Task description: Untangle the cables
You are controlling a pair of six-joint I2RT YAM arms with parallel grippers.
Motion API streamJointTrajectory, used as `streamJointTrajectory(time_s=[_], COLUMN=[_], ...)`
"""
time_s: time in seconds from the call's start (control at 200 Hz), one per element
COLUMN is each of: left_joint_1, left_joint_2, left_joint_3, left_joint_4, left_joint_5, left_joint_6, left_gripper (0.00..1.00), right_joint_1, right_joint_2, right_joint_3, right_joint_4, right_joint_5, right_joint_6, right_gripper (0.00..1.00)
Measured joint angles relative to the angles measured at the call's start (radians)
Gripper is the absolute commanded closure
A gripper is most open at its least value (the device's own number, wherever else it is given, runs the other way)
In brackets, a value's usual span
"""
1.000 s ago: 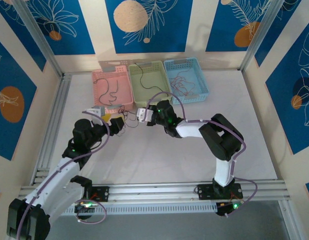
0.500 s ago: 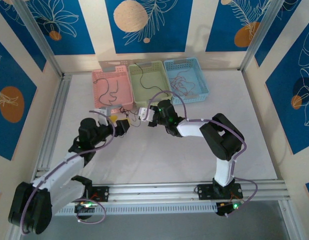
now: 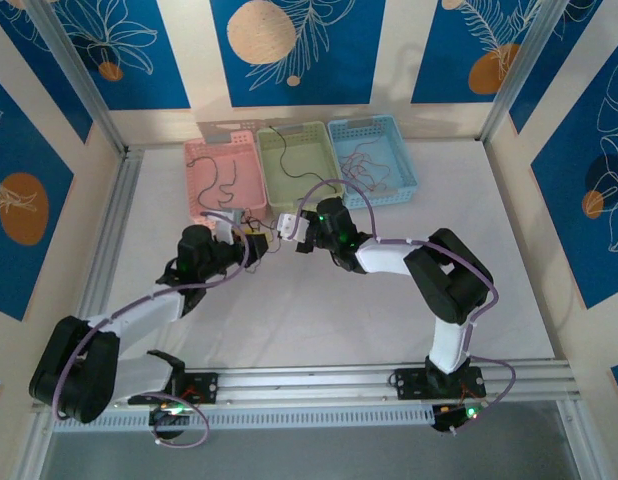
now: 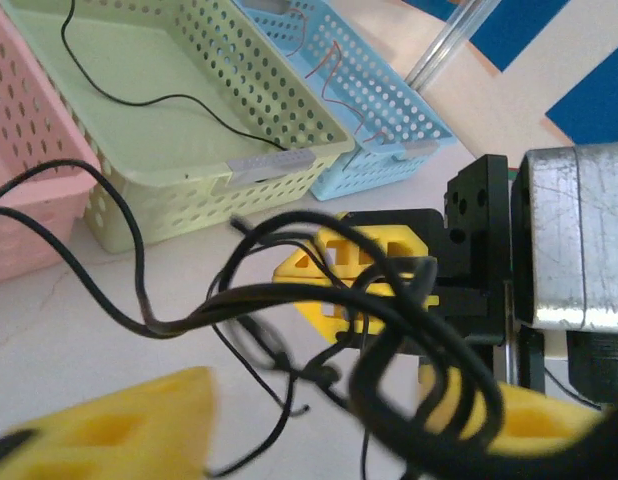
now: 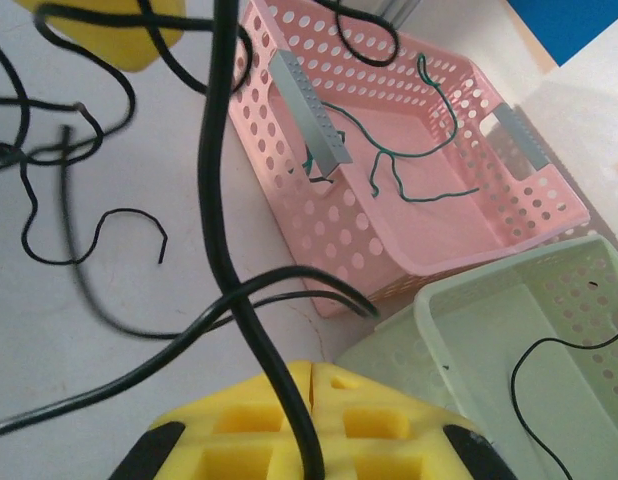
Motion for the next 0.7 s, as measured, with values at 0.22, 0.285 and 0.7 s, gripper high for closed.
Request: streamJointTrajectory(time_s=[0.22,0.285,0.7], left_joint_1=[-0.003,-0.002,-0.002], left_joint_2=[-0.019,-0.074,-0.682], left_joint_3=[-0.001,-0.012,-0.022], left_joint_4=[-0.005,-0.032,-0.348], left_joint_5=[-0.027,-0.049,-0.401], left_joint_6=[0.019,0.02,0.076], left_gripper=[1.0,1.0,1.0], right_joint_1=[-0.008,-0.016,-0.053], right_joint_2=[0.0,0.0,0.029], right_joint_3=[0.0,0.004,0.034], right_joint_4=[-0.006,-0.007,-0.022], right_joint_5=[0.01,0.025,0.123], right_joint_6=[0.007,0.01,-0.023], right_gripper=[1.0,1.0,1.0])
